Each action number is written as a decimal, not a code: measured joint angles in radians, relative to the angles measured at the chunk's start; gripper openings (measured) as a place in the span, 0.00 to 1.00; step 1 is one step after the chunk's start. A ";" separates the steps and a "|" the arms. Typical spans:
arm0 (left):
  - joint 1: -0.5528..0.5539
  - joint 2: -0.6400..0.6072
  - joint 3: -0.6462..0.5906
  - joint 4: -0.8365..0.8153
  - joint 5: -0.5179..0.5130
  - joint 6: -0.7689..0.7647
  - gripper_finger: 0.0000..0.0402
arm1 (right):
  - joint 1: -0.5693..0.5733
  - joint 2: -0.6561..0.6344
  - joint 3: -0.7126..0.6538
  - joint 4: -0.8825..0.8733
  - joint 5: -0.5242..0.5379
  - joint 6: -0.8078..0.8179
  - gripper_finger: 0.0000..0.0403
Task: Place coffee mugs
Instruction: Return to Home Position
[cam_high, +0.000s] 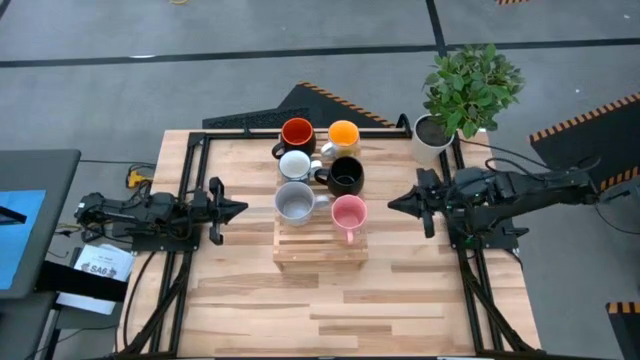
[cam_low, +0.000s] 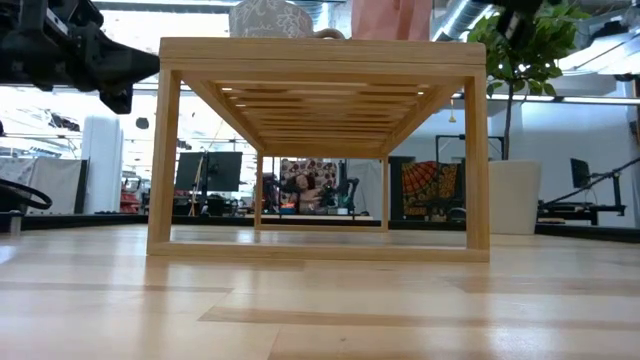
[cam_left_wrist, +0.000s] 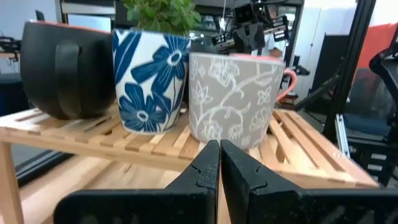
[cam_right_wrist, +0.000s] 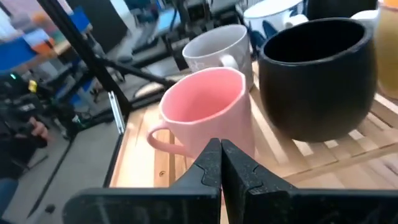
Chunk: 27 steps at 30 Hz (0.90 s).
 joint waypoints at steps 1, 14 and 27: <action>0.000 0.000 0.000 -0.009 0.000 0.000 0.00 | -0.005 -0.033 -0.037 0.029 -0.001 -0.006 0.05; 0.000 0.005 0.004 -0.164 0.011 -0.002 0.00 | -0.095 -0.499 -0.440 0.261 -0.080 -0.136 0.05; 0.000 0.005 0.004 -0.166 0.013 0.003 0.00 | -0.146 -0.715 -0.721 0.478 -0.230 -0.123 0.05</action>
